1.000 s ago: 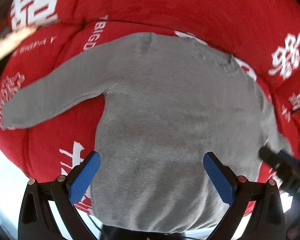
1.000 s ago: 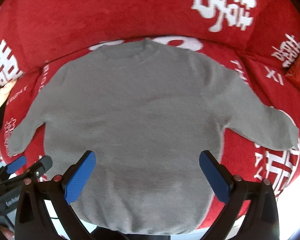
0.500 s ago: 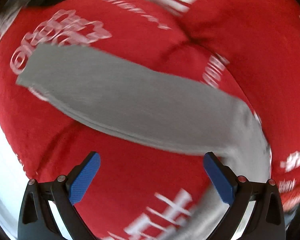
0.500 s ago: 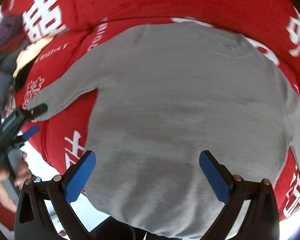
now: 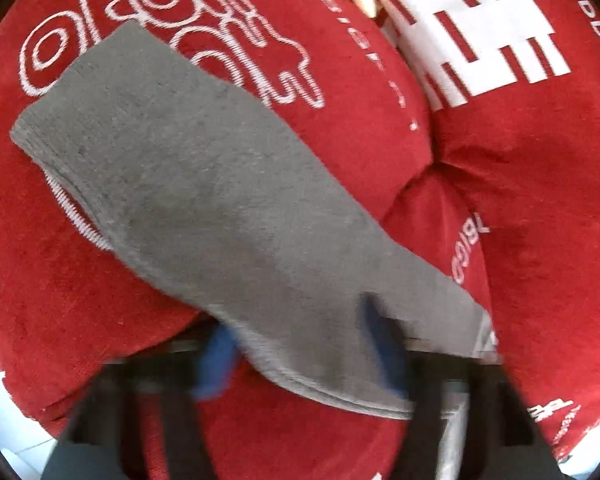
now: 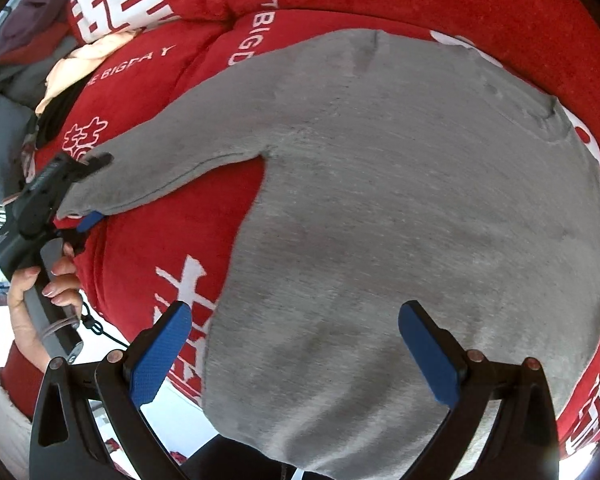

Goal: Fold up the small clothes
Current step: 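Grasp the sweater sleeve with the left gripper and fold it across the body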

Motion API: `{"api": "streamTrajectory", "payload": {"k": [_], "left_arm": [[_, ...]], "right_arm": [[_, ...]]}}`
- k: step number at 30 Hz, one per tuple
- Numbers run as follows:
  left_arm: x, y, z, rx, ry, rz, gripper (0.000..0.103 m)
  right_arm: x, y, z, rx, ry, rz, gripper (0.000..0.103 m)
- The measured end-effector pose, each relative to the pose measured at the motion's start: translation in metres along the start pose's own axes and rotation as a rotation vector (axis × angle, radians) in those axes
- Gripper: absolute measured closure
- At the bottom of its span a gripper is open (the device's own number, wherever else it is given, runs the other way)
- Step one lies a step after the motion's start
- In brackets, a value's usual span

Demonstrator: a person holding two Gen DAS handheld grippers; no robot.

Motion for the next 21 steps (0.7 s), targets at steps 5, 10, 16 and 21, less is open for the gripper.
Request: {"api": "streamTrajectory", "payload": {"k": [5, 10, 16, 21], "left_arm": [[-0.011, 0.009, 0.006, -0.046, -0.075, 0.006, 0.091], [-0.071, 0.036, 0.004, -0.109, -0.260, -0.030, 0.091], [-0.176, 0.055, -0.031, -0.150, -0.498, -0.077, 0.091], [-0.271, 0.040, -0.096, -0.120, -0.695, -0.144, 0.091]], "right_arm": [[0.006, 0.008, 0.001, -0.011, -0.009, 0.017, 0.000], [-0.006, 0.017, -0.006, -0.037, -0.037, 0.029, 0.000], [-0.038, 0.029, -0.021, -0.046, -0.116, 0.041, 0.000], [-0.084, 0.053, -0.033, -0.094, -0.189, 0.037, 0.000]]}}
Point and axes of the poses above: each gripper's, at about its wrist camera, not at the fingertips, and y roughly against the way its jaws point, x to its left, z to its top, the point moved 9 cm from there along -y, roughly the way its jaws point, and after that the axes turned 4 degrees about x, right-handed, at the moved point
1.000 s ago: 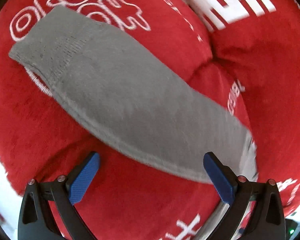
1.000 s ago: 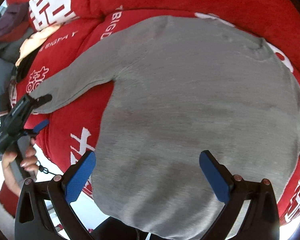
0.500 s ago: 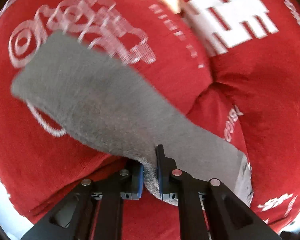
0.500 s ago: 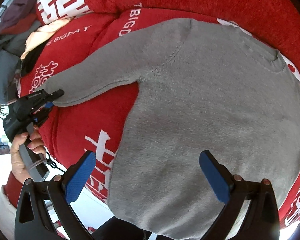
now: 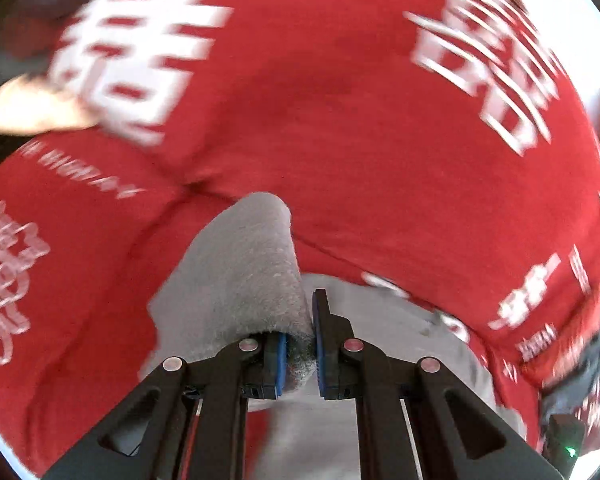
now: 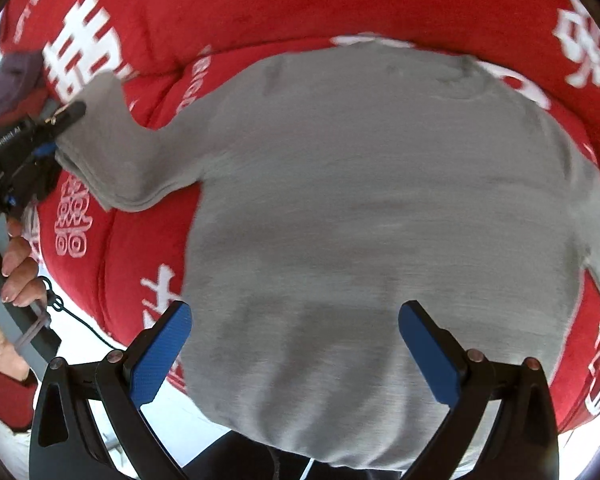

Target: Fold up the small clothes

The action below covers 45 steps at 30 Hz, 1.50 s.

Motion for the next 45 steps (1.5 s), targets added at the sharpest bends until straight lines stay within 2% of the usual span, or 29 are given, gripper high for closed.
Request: {"api": "streamTrajectory", "payload": {"k": [5, 9, 12, 15, 18, 19, 20, 21, 22, 23, 26, 31, 33, 35, 37, 41, 42, 43, 44, 45], "left_arm": [[-0.110, -0.048, -0.036, 0.090, -0.161, -0.064, 0.091], [-0.161, -0.089, -0.082, 0.176, -0.258, -0.047, 0.091], [-0.172, -0.120, -0.112, 0.221, -0.315, 0.037, 0.091], [-0.170, -0.138, -0.136, 0.257, -0.412, 0.165, 0.091], [-0.164, -0.133, -0.148, 0.278, -0.452, 0.180, 0.090], [-0.161, -0.129, -0.149, 0.285, -0.456, 0.180, 0.084], [-0.158, -0.120, -0.149, 0.283, -0.462, 0.179, 0.057], [-0.155, -0.112, -0.148, 0.262, -0.462, 0.185, 0.020], [-0.151, -0.101, -0.143, 0.226, -0.462, 0.206, 0.007], [-0.145, -0.086, -0.137, 0.185, -0.465, 0.222, 0.002], [-0.127, -0.060, -0.128, 0.179, -0.471, 0.228, 0.002], [-0.057, -0.039, -0.110, 0.199, -0.393, 0.328, 0.002], [-0.021, -0.040, -0.110, 0.226, -0.361, 0.403, 0.002], [0.010, -0.042, -0.113, 0.253, -0.346, 0.460, 0.002], [0.028, -0.048, -0.117, 0.275, -0.341, 0.485, 0.002], [0.037, -0.070, -0.119, 0.294, -0.328, 0.491, 0.002], [0.036, -0.072, -0.118, 0.293, -0.323, 0.496, 0.002], [0.038, -0.076, -0.116, 0.293, -0.309, 0.502, 0.002], [0.041, -0.080, -0.115, 0.294, -0.277, 0.502, 0.002], [0.044, -0.079, -0.114, 0.292, -0.249, 0.496, 0.002]], "right_arm": [[-0.063, 0.017, -0.007, -0.033, -0.113, 0.002, 0.000], [-0.111, 0.020, -0.020, -0.031, -0.197, 0.002, 0.000], [-0.141, 0.019, -0.030, -0.019, -0.244, 0.006, 0.000], [-0.167, 0.015, -0.038, -0.005, -0.274, 0.003, 0.000], [-0.182, 0.011, -0.041, 0.008, -0.291, 0.002, 0.000], [-0.185, 0.011, -0.041, 0.008, -0.293, 0.000, 0.000], [-0.188, 0.012, -0.040, 0.006, -0.294, -0.003, 0.000], [-0.189, 0.014, -0.038, 0.002, -0.292, -0.006, 0.000], [-0.190, 0.016, -0.035, -0.003, -0.288, -0.009, 0.000], [-0.190, 0.020, -0.031, -0.011, -0.278, -0.011, 0.000], [-0.177, 0.026, -0.015, -0.035, -0.227, -0.030, 0.000], [-0.130, 0.034, 0.026, -0.088, -0.036, -0.081, 0.000], [-0.099, 0.030, 0.048, -0.112, 0.095, -0.118, 0.000], [-0.067, 0.014, 0.068, -0.111, 0.237, -0.179, 0.000], [-0.043, -0.004, 0.081, -0.103, 0.366, -0.260, 0.001], [-0.018, -0.038, 0.104, -0.120, 0.543, -0.415, 0.003], [-0.016, -0.046, 0.108, -0.115, 0.571, -0.457, 0.013], [-0.016, -0.056, 0.110, -0.102, 0.599, -0.501, 0.026], [-0.017, -0.063, 0.112, -0.085, 0.613, -0.520, 0.071], [-0.019, -0.066, 0.114, -0.069, 0.602, -0.500, 0.084]]}}
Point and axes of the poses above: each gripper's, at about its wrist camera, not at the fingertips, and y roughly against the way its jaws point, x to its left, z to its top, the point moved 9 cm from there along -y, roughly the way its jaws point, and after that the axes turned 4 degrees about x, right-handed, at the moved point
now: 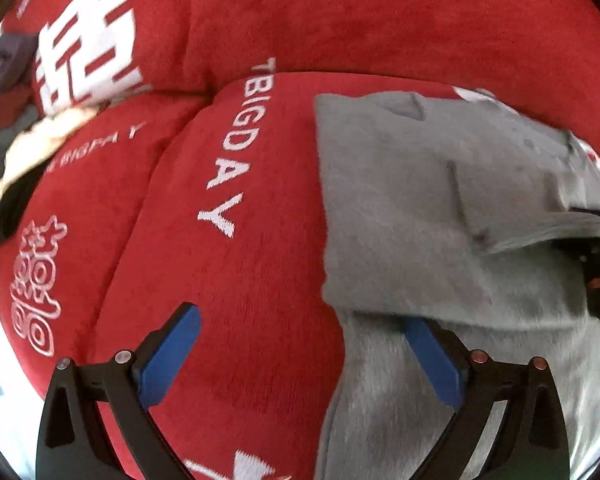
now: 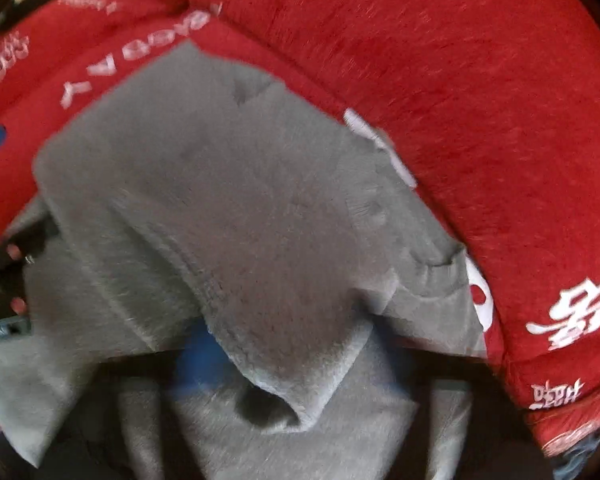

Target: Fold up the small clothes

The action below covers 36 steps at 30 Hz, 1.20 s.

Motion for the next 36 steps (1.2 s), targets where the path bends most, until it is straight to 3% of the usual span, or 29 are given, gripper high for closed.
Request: {"api": "streamTrajectory", "payload": {"k": [1, 4, 7, 10, 12, 13, 14, 16, 20, 23, 27, 29, 31, 32, 33, 34, 36], "left_arm": [[0.002, -0.002, 0.001, 0.002, 0.018, -0.005, 0.002], [0.007, -0.004, 0.006, 0.005, 0.047, -0.004, 0.002], [0.006, -0.004, 0.007, 0.015, 0.029, 0.000, 0.002], [0.008, -0.001, 0.002, 0.045, 0.004, -0.031, 0.002], [0.009, 0.007, -0.006, 0.068, -0.026, -0.059, 0.003], [0.010, 0.012, -0.009, 0.080, -0.034, -0.083, 0.003], [0.012, 0.019, -0.010, 0.088, -0.032, -0.116, 0.003], [0.015, 0.029, -0.003, 0.085, -0.026, -0.170, 0.003], [0.008, 0.024, 0.048, 0.053, -0.024, -0.222, 0.003], [-0.007, -0.002, 0.088, 0.073, -0.021, -0.264, 0.003], [-0.016, -0.043, 0.116, 0.142, 0.011, -0.256, 0.024], [-0.019, -0.053, 0.122, 0.157, 0.050, -0.288, 0.033], [-0.022, -0.053, 0.124, 0.152, 0.059, -0.306, 0.052], [-0.026, -0.051, 0.125, 0.149, 0.052, -0.329, 0.080], [-0.029, -0.051, 0.125, 0.156, 0.047, -0.339, 0.089], [-0.028, -0.048, 0.127, 0.146, 0.050, -0.334, 0.090], [-0.023, -0.041, 0.132, 0.120, 0.077, -0.335, 0.094]], "right_arm": [[-0.005, 0.002, 0.000, -0.007, -0.043, 0.048, 0.085], [-0.053, 0.027, -0.003, -0.129, -0.364, 0.268, 0.086], [-0.111, 0.036, -0.033, -0.223, -0.699, 0.434, 0.086], [-0.148, 0.013, -0.083, -0.210, -0.981, 0.564, 0.086], [-0.156, -0.013, -0.117, -0.166, -1.141, 0.667, 0.080], [-0.155, -0.022, -0.129, -0.139, -1.183, 0.702, 0.076], [-0.151, -0.033, -0.143, -0.102, -1.225, 0.735, 0.065], [-0.150, -0.036, -0.154, -0.141, -1.281, 0.805, 0.063], [-0.148, -0.035, -0.158, -0.151, -1.295, 0.841, 0.057], [-0.144, -0.032, -0.151, -0.148, -1.275, 0.850, 0.050], [-0.143, -0.032, -0.149, -0.142, -1.266, 0.865, 0.050], [-0.145, -0.037, -0.153, -0.144, -1.266, 0.878, 0.050], [-0.145, -0.037, -0.155, -0.145, -1.267, 0.888, 0.050], [-0.146, -0.038, -0.154, -0.144, -1.270, 0.890, 0.050], [-0.147, -0.037, -0.157, -0.142, -1.276, 0.891, 0.050], [-0.148, -0.037, -0.158, -0.136, -1.288, 0.887, 0.052], [-0.150, -0.036, -0.157, -0.123, -1.303, 0.862, 0.095]]}}
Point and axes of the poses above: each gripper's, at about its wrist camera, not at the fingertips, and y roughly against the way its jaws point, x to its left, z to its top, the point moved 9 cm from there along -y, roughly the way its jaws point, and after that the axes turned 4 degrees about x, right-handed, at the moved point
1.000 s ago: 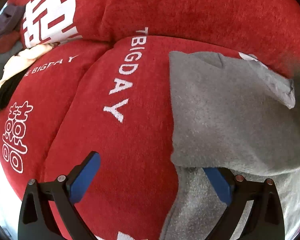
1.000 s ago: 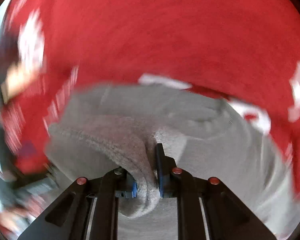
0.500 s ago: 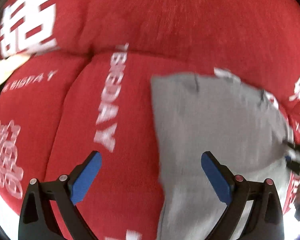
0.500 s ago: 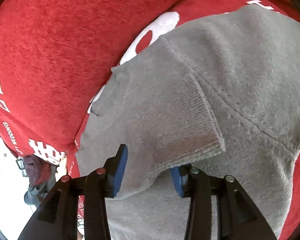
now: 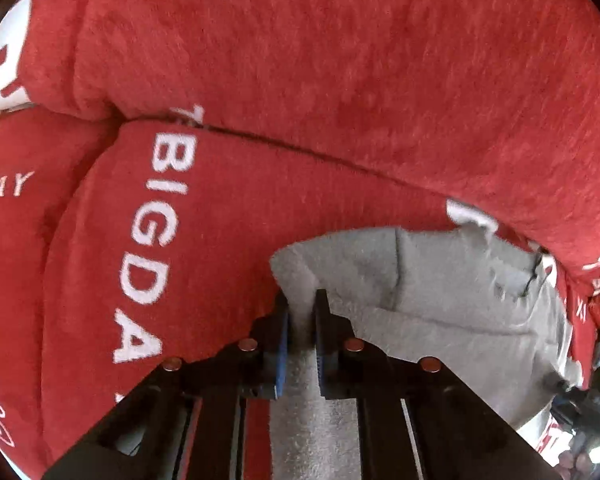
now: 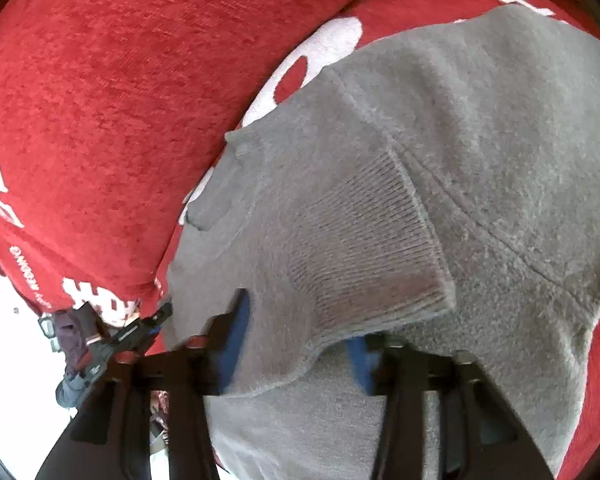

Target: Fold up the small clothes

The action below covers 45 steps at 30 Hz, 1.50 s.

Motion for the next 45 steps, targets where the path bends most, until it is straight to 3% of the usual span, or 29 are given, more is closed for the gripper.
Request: {"api": "streamTrajectory", "payload": {"k": [3, 7, 12, 13, 14, 15, 16, 17, 19, 20, 21, 26, 31, 34, 38, 45], "left_arm": [[0.010, 0.009, 0.003, -0.028, 0.051, -0.036, 0.094], [0.014, 0.002, 0.002, -0.026, 0.019, 0.000, 0.094], [0.014, -0.009, 0.001, -0.032, 0.067, -0.011, 0.093], [0.016, -0.007, -0.001, -0.035, 0.061, 0.003, 0.087], [0.017, -0.002, -0.002, -0.036, 0.047, 0.041, 0.073], [0.020, 0.004, -0.002, -0.049, 0.034, 0.089, 0.050], [0.024, 0.014, -0.003, -0.079, 0.016, 0.150, 0.039], [0.025, 0.023, -0.005, -0.103, 0.002, 0.164, 0.034], [0.025, 0.035, -0.016, -0.092, -0.019, 0.149, 0.034], [0.025, 0.040, -0.025, -0.080, -0.028, 0.137, 0.034], [0.024, 0.043, -0.032, -0.072, -0.034, 0.128, 0.034], [0.023, 0.047, -0.078, -0.010, -0.015, 0.063, 0.034], [0.032, 0.018, -0.092, 0.023, -0.034, 0.200, 0.034], [0.040, 0.026, -0.097, 0.006, -0.007, 0.188, 0.032], [0.058, 0.037, -0.107, 0.038, 0.021, 0.253, 0.032], [0.024, 0.065, -0.128, 0.036, -0.013, 0.187, 0.032]], "right_arm": [[0.018, 0.007, 0.008, -0.030, 0.029, 0.022, 0.095], [0.048, 0.011, 0.017, -0.046, 0.152, 0.023, 0.095], [0.019, 0.000, 0.022, -0.044, 0.109, -0.037, 0.095], [0.009, -0.004, 0.019, -0.024, 0.085, -0.040, 0.094], [-0.002, -0.008, 0.016, -0.001, 0.058, -0.050, 0.092], [-0.007, -0.008, 0.015, 0.001, 0.044, -0.044, 0.091], [-0.010, -0.004, 0.014, -0.008, 0.032, -0.028, 0.090], [-0.010, -0.002, 0.013, -0.010, 0.028, -0.035, 0.085], [-0.008, 0.005, 0.010, -0.006, 0.034, -0.055, 0.070], [-0.006, 0.007, 0.008, -0.003, 0.039, -0.057, 0.057], [-0.002, 0.011, 0.004, 0.002, 0.048, -0.053, 0.051], [0.013, 0.013, -0.026, 0.054, 0.077, -0.023, 0.051], [0.017, -0.002, -0.043, 0.085, 0.115, -0.068, 0.051], [0.016, -0.003, -0.046, 0.089, 0.095, -0.071, 0.051], [0.017, 0.006, -0.052, 0.089, 0.139, -0.098, 0.051], [0.008, 0.026, -0.068, 0.103, 0.106, -0.095, 0.048]]}}
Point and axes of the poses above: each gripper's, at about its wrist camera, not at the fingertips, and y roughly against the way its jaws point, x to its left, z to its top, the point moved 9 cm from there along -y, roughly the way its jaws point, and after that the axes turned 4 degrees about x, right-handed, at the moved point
